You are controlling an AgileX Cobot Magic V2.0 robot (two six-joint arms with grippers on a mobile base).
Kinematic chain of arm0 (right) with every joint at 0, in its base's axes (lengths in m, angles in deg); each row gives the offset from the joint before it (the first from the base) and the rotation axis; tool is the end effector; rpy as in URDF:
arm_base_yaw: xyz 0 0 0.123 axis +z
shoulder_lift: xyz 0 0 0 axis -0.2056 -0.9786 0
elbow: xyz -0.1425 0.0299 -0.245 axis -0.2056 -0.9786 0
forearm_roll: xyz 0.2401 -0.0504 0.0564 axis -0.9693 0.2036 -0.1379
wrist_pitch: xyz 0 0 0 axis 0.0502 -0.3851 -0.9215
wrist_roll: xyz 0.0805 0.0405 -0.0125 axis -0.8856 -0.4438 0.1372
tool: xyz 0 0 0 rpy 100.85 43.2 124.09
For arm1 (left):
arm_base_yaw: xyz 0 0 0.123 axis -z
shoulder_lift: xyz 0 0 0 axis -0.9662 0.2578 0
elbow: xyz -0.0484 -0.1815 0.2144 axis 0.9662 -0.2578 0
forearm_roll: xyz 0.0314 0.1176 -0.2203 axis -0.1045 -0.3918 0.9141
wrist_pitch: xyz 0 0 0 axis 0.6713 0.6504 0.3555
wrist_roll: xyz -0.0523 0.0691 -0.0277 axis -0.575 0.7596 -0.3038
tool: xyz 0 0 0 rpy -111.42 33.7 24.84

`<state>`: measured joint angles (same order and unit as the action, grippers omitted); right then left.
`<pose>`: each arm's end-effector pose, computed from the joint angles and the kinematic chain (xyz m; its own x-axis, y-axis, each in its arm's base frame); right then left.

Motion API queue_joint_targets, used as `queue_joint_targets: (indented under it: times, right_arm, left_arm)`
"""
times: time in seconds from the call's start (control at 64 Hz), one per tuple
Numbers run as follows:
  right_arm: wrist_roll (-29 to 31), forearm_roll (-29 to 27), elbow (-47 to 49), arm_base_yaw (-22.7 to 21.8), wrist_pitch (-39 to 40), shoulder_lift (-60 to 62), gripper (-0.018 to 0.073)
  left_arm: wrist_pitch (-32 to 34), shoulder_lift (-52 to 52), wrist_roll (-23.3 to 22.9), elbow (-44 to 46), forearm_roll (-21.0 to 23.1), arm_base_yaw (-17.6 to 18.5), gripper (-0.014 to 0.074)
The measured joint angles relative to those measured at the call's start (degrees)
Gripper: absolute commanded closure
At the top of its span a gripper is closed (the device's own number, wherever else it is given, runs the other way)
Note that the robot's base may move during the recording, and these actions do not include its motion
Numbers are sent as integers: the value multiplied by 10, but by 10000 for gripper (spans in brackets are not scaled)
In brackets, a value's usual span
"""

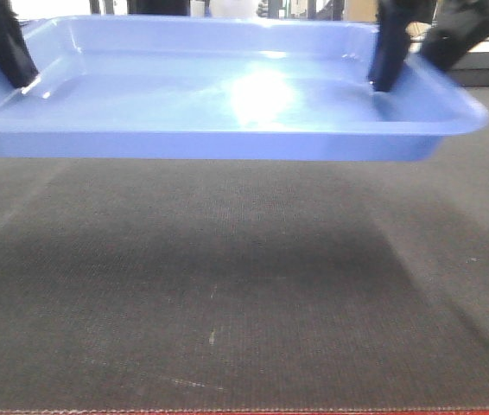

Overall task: Grab blue tray and place on right shelf
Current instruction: 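Lift the tray with both grippers above the table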

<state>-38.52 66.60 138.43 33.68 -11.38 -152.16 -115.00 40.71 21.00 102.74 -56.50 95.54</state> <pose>0.2899 0.1187 0.3265 -0.8717 -0.0257 -0.4894 -0.1285 0.9757 0.1776 0.2737 -0.1089 0.3336 -0.8796 0.0685 -0.4707 0.1717 0.9686 -0.1800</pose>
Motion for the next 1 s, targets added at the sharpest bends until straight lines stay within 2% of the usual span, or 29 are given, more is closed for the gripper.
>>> queue_joint_targets:
  times: [0.156, 0.281, 0.375, 0.469, 0.625, 1.001]
  right_arm:
    - [-1, 0, -65, 6, -12, 70, 494]
    - [-5, 4, -90, 25, -32, 117, 494]
    - [-12, 29, -92, 52, -54, 153, 494]
    - [-25, 53, -83, 69, -80, 174, 494]
    - [-30, 66, -59, 71, -112, 181, 494]
    - [-29, 72, -37, 71, -125, 181, 494]
  left_arm:
    - [-27, -48, -45, -27, -17, 50, 638]
    - [-67, -72, -91, -27, -62, 98, 638]
    - [-105, -80, -131, -15, -102, 142, 638]
    - [-120, -82, -156, 2, -118, 172, 638]
    - [-130, -82, -170, 31, -129, 189, 638]
    - [-132, -82, -172, 42, -135, 190, 645]
